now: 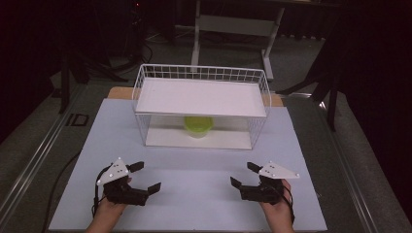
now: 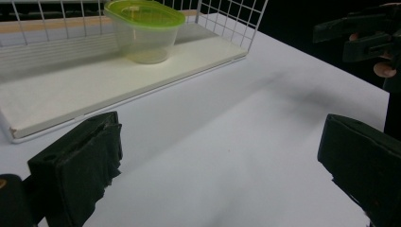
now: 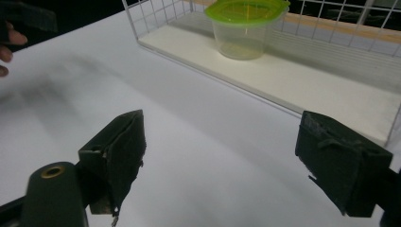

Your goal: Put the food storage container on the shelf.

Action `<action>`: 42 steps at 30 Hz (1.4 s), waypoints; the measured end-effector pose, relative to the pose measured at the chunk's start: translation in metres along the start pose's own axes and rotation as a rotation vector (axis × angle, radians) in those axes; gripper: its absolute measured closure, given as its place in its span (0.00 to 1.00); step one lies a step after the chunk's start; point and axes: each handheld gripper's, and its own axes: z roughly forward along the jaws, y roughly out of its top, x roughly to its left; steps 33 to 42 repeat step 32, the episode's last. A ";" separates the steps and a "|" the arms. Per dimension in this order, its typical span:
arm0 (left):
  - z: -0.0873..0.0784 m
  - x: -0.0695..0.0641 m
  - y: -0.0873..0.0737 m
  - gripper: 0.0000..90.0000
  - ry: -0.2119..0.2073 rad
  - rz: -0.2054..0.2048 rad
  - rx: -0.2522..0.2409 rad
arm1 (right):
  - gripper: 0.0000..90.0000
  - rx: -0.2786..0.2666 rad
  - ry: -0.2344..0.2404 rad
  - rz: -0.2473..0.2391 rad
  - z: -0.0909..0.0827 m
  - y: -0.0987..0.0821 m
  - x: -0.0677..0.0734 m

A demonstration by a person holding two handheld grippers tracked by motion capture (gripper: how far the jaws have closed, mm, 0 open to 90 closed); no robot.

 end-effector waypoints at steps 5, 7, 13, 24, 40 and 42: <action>-0.003 0.002 -0.002 0.02 0.009 0.005 -0.007 | 0.18 0.015 -0.033 -0.041 -0.004 -0.007 -0.005; -0.001 0.002 -0.004 0.02 0.007 0.007 -0.003 | 0.18 0.026 -0.039 -0.060 -0.003 -0.010 -0.007; 0.002 0.003 -0.001 0.02 0.011 0.017 -0.017 | 0.18 0.038 0.007 -0.025 0.005 -0.015 -0.012; 0.008 0.007 -0.006 0.02 0.005 -0.010 0.023 | 0.19 0.086 -0.038 -0.003 0.013 -0.020 -0.021; 0.009 0.006 -0.006 0.02 -0.004 -0.020 0.026 | 0.18 0.087 -0.029 0.001 0.016 -0.020 -0.019; 0.009 0.006 -0.006 0.02 -0.004 -0.020 0.026 | 0.18 0.087 -0.029 0.001 0.016 -0.020 -0.019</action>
